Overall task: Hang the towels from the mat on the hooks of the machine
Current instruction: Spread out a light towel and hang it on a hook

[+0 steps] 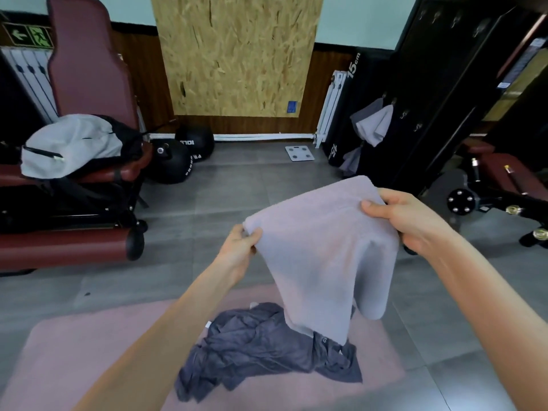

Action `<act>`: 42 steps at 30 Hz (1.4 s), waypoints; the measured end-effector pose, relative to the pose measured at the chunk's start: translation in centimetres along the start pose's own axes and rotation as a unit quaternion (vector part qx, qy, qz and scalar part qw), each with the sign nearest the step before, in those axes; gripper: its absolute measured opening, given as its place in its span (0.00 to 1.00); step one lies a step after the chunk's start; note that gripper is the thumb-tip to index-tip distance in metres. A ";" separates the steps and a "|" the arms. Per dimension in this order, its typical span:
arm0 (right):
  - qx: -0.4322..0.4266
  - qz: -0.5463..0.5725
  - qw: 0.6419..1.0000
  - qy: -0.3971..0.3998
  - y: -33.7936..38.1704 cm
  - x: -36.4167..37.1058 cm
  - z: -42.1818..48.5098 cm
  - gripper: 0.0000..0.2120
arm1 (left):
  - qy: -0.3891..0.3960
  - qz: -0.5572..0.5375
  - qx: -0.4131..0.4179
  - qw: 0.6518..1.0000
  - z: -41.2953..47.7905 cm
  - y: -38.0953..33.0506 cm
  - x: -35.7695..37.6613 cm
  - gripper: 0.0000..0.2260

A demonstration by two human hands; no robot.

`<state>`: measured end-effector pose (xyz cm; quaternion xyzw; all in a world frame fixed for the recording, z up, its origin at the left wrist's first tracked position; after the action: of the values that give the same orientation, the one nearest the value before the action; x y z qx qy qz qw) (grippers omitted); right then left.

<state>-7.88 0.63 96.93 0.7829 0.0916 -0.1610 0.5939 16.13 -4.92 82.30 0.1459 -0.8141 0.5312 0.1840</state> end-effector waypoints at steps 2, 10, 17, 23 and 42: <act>0.006 0.004 1.000 -0.028 -1.3 -0.7 0.3 0.08 | -0.014 0.038 0.070 0.997 -0.1 -0.8 0.5 0.09; 0.044 0.050 0.994 -0.088 -6.3 -4.6 3.2 0.06 | -0.038 0.156 0.142 0.977 1.5 -2.2 4.3 0.17; 0.054 0.089 0.994 -0.037 -9.3 -11.4 6.3 0.10 | 0.015 -0.110 -0.168 0.979 4.6 2.1 11.1 0.11; 0.008 0.022 0.999 0.026 -10.3 -16.0 9.6 0.18 | -0.052 -0.052 -0.156 0.985 8.4 4.8 15.6 0.07; 0.032 0.037 0.995 -0.091 -13.9 -21.9 43.3 0.06 | 0.023 0.419 0.060 0.906 42.1 -0.7 25.2 0.16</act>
<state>-39.13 -36.05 81.80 0.7864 0.0028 -0.2120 0.5802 -12.09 -44.92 78.85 -0.2102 -0.7622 0.6106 -0.0456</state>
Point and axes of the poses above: each hand's wrist, its own z-axis towards the middle knuckle, its own x-axis out of the palm, y = z × x, the point moved 7 cm from there along z, towards the middle knuckle, and after that the axes turned 9 degrees about -z, right-handed, at the moved point
